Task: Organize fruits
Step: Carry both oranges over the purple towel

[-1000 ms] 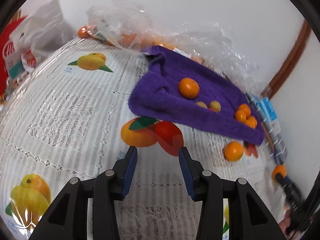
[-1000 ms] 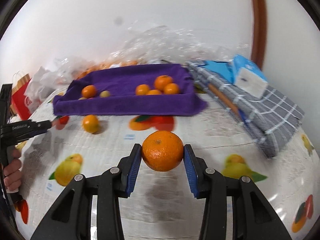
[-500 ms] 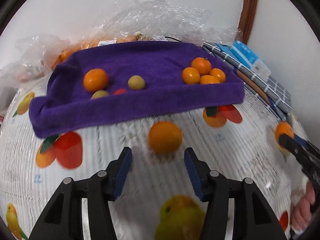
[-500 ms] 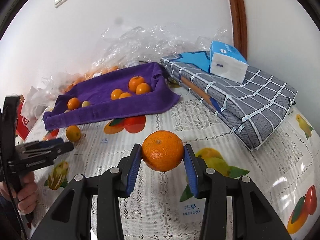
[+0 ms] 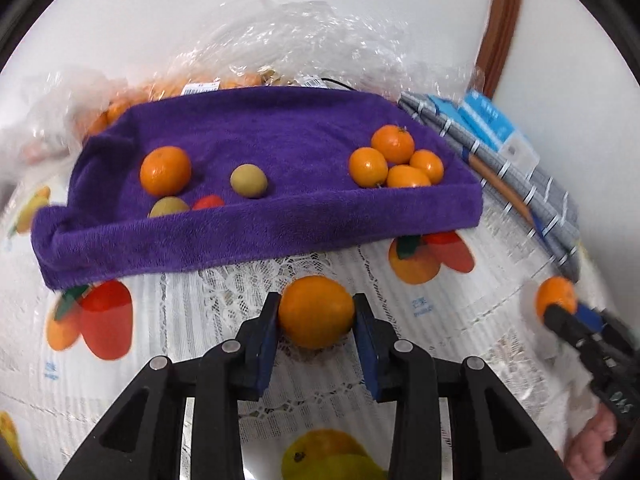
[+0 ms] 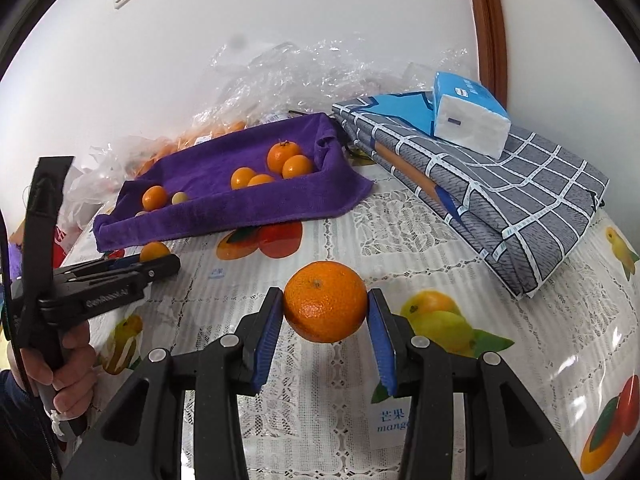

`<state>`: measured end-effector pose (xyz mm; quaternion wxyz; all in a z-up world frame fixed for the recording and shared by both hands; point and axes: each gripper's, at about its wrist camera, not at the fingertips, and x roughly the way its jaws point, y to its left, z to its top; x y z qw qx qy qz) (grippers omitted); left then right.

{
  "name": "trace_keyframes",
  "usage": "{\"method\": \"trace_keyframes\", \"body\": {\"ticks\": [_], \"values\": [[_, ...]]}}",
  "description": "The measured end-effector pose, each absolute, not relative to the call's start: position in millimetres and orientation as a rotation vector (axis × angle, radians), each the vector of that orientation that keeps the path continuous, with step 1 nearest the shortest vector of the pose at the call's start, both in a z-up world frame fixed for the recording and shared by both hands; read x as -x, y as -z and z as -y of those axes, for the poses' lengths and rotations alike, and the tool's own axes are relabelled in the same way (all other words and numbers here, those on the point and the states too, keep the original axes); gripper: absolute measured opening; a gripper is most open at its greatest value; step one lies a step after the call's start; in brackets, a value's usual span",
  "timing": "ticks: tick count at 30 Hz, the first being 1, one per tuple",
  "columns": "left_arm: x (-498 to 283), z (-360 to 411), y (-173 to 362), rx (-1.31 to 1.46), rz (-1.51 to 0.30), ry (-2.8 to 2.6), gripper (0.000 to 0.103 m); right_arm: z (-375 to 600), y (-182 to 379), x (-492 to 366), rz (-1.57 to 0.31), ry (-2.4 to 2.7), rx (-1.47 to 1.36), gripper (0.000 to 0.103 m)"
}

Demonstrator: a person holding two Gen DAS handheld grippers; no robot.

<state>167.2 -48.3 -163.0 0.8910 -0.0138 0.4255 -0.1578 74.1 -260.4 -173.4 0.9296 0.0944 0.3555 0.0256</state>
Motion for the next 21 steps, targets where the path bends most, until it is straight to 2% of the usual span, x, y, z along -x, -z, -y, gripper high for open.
{"method": "trace_keyframes", "body": {"ticks": [21], "values": [[-154,5,152,0.291,-0.741,0.348,0.034,256,171,-73,-0.716,-0.068,-0.164,0.042]]}}
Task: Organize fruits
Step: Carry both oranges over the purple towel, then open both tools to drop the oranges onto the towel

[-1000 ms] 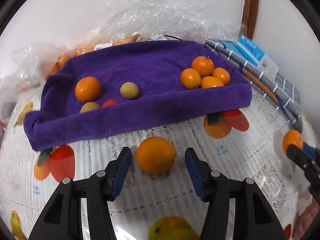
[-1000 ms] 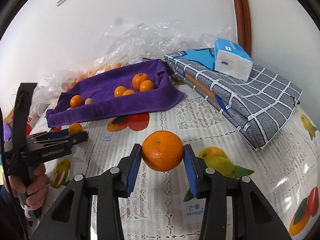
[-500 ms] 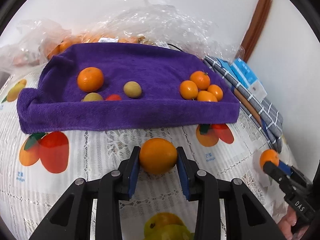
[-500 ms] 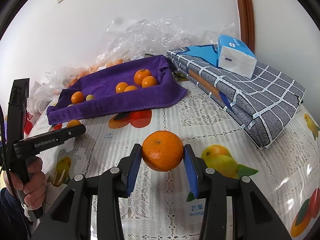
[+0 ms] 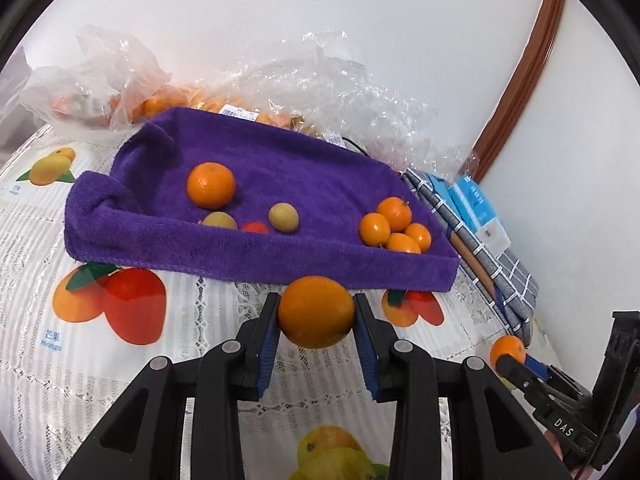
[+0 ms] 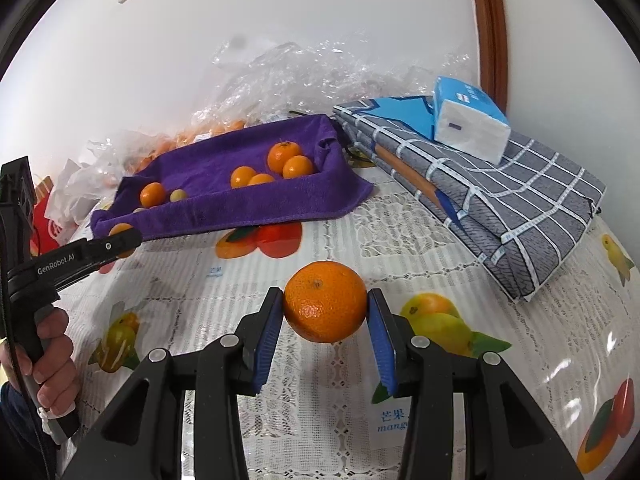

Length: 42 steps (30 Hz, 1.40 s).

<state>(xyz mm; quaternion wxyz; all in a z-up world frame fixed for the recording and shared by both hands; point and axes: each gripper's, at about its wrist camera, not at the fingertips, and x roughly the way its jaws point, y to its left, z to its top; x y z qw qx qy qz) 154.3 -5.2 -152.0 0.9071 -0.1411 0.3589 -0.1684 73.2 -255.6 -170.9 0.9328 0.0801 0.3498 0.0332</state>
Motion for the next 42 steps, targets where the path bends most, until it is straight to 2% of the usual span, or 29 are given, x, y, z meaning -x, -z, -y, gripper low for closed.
{"method": "trace_keyframes", "body": {"ticks": [4,12,22,33,39,42], "values": [[-157,-15,141,0.345,-0.731,0.317,0.034,245,163,-91,-0.735,-0.092,-0.163,0.042],[-203,-60,118,0.279,-0.736,0.126,0.034,202,120,-152,-0.671,-0.178,-0.117,0.042],[-244,-64,138,0.249,-0.752,0.073,0.034,169,148,-227,-0.757,-0.198,-0.159,0.042],[-243,-50,143,0.179,-0.741,0.077,0.034,147,164,-230,-0.772,-0.22,-0.09,0.042],[-236,-46,138,0.149,-0.743,0.058,0.045,151,161,-224,-0.746,-0.241,-0.118,0.045],[-223,-49,126,0.167,-0.76,0.055,0.046,156,149,-211,-0.735,-0.201,-0.12,0.047]]}}
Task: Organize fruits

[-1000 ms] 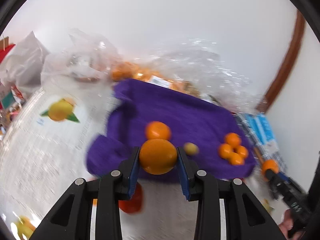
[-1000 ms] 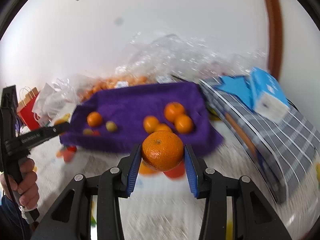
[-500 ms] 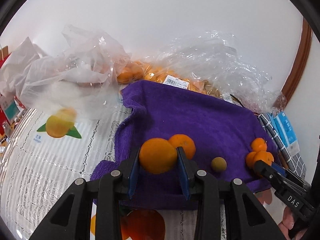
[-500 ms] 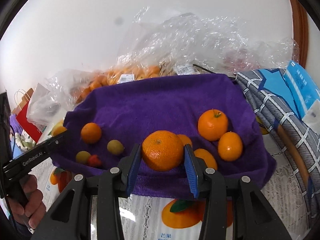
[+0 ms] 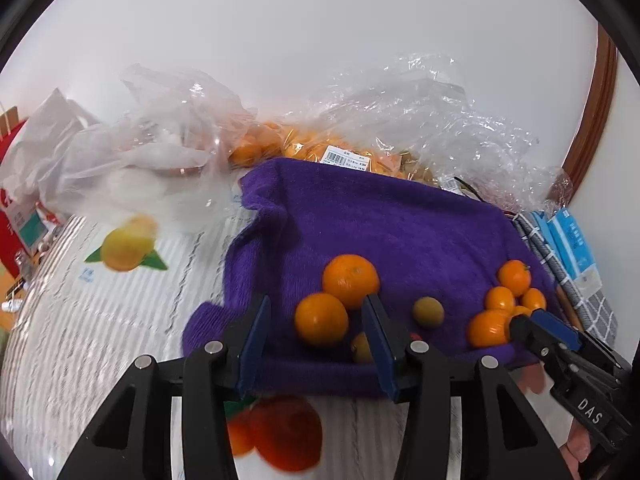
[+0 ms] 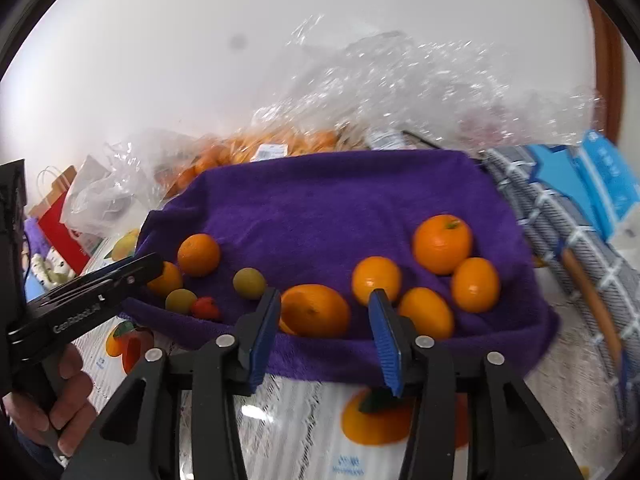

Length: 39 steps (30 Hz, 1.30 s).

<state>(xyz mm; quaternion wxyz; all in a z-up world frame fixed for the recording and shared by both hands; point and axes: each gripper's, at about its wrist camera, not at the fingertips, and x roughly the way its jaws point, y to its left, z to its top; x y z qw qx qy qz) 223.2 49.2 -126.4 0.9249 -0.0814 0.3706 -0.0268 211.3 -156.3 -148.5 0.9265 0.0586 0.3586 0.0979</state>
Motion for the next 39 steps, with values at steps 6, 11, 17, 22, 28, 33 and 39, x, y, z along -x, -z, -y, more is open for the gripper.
{"method": "trace_keyframes", "body": {"ticks": [6,11,17,22,28,33,39], "values": [[-169,-53,92,0.145,-0.711,0.022,0.062,162,105,-161,-0.677,-0.131,-0.092,0.06],[-122,-51,60,0.13,-0.681,0.027,0.071,168,74,-113,-0.688,-0.09,-0.062,0.061],[-75,-42,34,0.132,-0.649,0.044,0.081,181,52,-60,-0.659,-0.048,-0.062,0.071],[-48,-33,20,0.111,-0.622,0.037,0.084,192,45,-26,-0.612,-0.032,-0.09,0.087],[-33,-22,12,0.089,-0.607,0.035,0.084,199,41,-8,-0.62,0.002,-0.075,0.092],[-26,-13,9,0.062,-0.599,0.023,0.084,202,37,2,-0.612,0.009,-0.072,0.092],[-22,-5,8,0.046,-0.598,0.025,0.084,207,35,9,-0.605,0.024,-0.08,0.092]]}}
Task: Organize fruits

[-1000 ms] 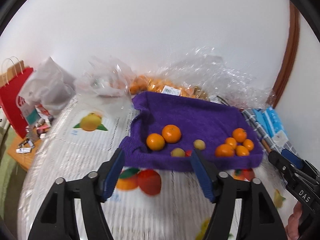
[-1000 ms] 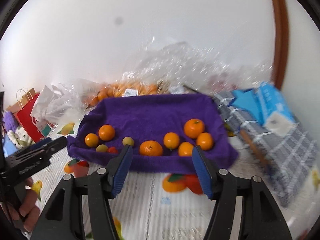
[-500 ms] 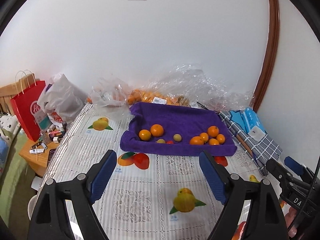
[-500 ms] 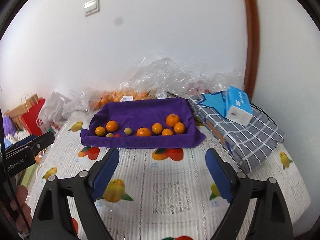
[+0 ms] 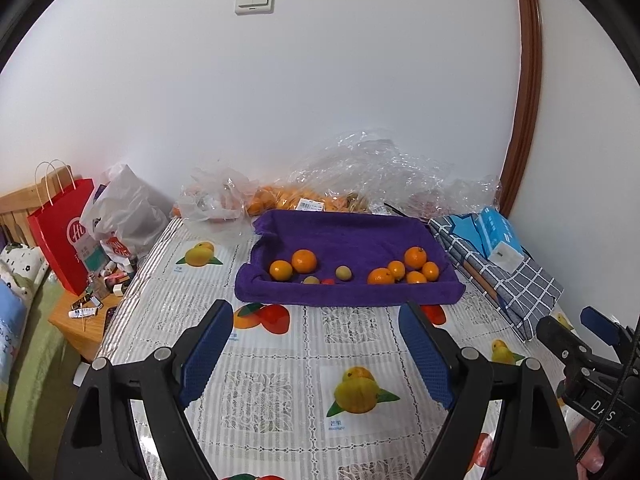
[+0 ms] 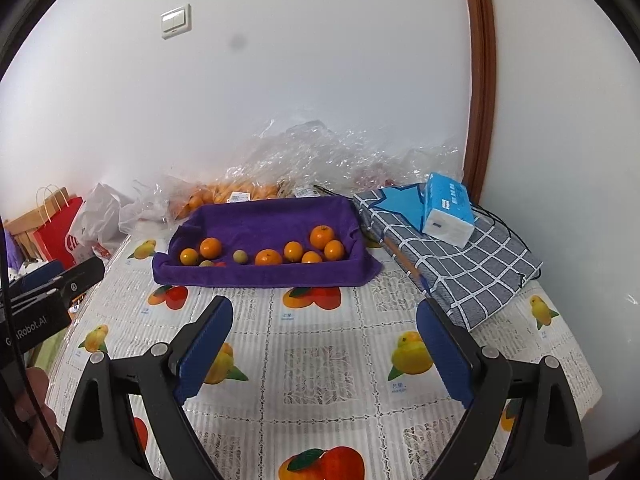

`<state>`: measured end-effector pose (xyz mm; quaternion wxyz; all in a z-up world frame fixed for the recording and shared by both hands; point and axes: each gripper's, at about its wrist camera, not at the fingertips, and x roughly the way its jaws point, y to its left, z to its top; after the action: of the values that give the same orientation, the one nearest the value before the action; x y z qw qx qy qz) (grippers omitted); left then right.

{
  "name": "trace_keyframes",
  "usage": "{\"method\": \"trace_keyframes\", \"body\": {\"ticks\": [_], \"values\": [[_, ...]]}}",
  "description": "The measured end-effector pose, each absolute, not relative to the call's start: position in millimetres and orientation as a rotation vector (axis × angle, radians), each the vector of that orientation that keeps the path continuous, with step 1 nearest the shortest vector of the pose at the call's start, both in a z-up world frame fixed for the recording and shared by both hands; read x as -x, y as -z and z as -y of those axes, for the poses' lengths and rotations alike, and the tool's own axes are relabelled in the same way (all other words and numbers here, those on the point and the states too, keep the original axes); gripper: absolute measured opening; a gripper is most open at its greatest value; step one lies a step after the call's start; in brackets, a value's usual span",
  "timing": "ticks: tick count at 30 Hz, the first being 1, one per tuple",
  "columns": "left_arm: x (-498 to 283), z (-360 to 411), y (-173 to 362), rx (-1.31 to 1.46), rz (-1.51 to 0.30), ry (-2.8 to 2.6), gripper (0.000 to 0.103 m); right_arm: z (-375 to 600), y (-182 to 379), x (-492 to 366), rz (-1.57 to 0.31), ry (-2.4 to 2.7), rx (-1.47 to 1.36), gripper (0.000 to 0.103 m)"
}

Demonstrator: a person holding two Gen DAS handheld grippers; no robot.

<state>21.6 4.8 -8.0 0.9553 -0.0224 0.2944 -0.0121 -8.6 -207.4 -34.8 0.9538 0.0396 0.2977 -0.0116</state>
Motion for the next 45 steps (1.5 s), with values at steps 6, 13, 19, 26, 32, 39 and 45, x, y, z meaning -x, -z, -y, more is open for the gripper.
{"method": "trace_keyframes", "body": {"ticks": [6,13,19,26,32,39,45], "values": [[-21,-3,8,0.044,-0.598,0.023,0.084,211,35,10,-0.605,0.03,-0.084,0.092],[-21,-3,8,0.042,-0.602,0.026,0.084,214,37,11,-0.613,0.052,-0.088,0.092],[-22,-2,8,0.045,-0.6,0.022,0.084,214,37,12,-0.61,0.059,-0.085,0.092],[-19,-4,11,0.047,-0.598,0.019,0.084,212,37,12,-0.61,0.062,-0.084,0.092],[-16,-4,8,0.044,-0.588,0.011,0.084,209,35,16,-0.598,0.056,-0.074,0.092],[-17,-6,5,0.038,-0.581,0.001,0.084,208,32,18,-0.591,0.049,-0.08,0.092],[-14,-8,4,0.048,-0.577,-0.001,0.085,208,30,21,-0.585,0.047,-0.077,0.092]]}}
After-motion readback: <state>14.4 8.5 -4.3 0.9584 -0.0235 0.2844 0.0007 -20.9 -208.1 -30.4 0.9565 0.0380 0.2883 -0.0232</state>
